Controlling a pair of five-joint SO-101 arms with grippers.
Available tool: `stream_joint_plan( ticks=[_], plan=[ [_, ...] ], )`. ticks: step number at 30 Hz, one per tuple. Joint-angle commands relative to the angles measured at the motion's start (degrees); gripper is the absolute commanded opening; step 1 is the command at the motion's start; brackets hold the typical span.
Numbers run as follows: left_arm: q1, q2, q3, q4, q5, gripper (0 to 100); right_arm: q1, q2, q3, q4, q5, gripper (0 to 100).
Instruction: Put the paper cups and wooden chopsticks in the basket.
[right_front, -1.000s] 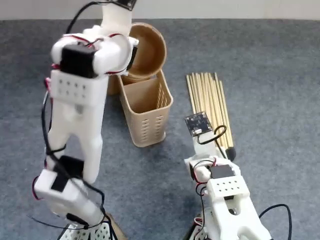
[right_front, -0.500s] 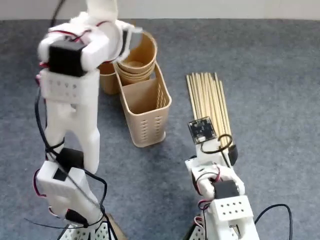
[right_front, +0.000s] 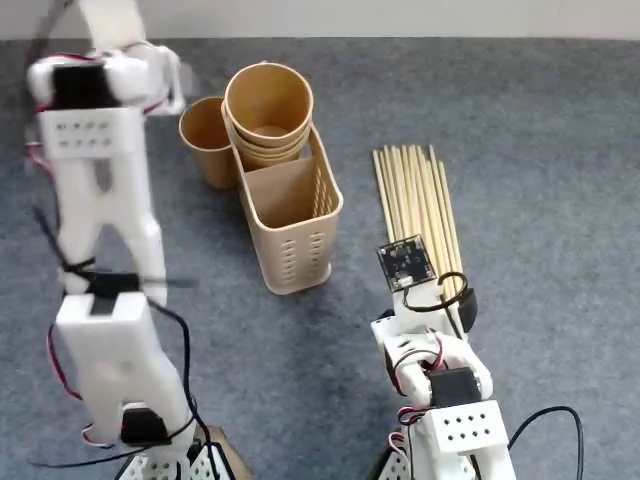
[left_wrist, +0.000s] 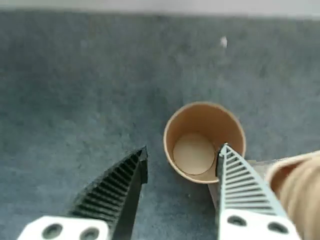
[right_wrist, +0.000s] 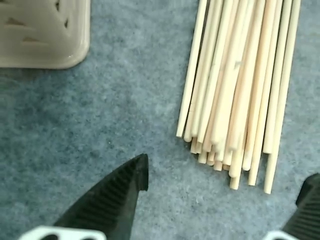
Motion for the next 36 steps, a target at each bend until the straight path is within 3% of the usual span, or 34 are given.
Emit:
stream_joint_plan(
  ticks=[1, 12, 14, 17, 19, 29, 33, 36],
  plan=[
    [-0.40, 4.62, 0.57, -4.13, 0.79, 24, 0.40, -0.75, -0.22, 0.13, -0.26, 44.0],
    [-2.51, 20.79, 0.48, -4.48, 0.62, 24, 0.40, -0.75, -0.22, 0.13, -0.26, 44.0],
    [-2.24, 22.99, 0.48, -5.36, 0.53, 20, 0.40, -0.75, -0.13, 0.13, -0.26, 44.0],
    [-2.59, 23.52, -0.75, -4.92, 0.53, 6, 0.40, -0.75, -0.13, 0.13, -0.26, 44.0],
    [-3.03, 22.11, -4.09, -4.66, 0.53, 0, 0.40, -0.75, -0.13, 0.13, -0.26, 44.0],
    [-2.07, 5.93, -32.57, 12.04, 0.53, 0, 0.40, -0.75, -0.13, 0.13, -0.26, 44.0],
    [2.95, -6.46, -33.36, 12.57, 0.62, 0, 0.40, -0.75, -0.13, 0.13, -0.26, 44.0],
    [9.80, -16.22, -26.77, 12.57, 0.62, 0, 0.40, -0.75, -0.13, 0.13, -0.26, 44.0]
  ],
)
